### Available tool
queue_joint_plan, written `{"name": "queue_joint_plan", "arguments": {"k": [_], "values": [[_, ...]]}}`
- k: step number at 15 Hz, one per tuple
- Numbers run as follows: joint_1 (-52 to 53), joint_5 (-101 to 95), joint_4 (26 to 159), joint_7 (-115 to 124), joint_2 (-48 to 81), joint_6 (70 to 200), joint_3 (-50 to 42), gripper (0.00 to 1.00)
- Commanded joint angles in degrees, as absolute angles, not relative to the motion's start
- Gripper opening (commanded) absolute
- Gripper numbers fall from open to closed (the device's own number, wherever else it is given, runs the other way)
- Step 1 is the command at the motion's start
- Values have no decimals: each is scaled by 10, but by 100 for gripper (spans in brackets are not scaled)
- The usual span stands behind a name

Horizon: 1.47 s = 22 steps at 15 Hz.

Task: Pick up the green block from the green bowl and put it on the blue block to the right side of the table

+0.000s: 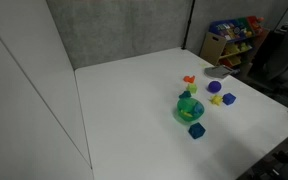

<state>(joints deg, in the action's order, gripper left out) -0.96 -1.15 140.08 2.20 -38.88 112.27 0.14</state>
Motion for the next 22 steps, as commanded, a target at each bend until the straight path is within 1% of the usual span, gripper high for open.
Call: {"name": "queue_joint_plan", "arguments": {"k": [1,4,11,17,22], "values": [[-10,-11,1400,22,-389,1122,2,100],[-10,-11,1400,22,-389,1122,2,100],[10,-8,1370,31,-334,1125,31,100],[27,-12,1351,47,-252,1166,61,100],[33,-21,1327,66,-159,1224,78,100]]}}
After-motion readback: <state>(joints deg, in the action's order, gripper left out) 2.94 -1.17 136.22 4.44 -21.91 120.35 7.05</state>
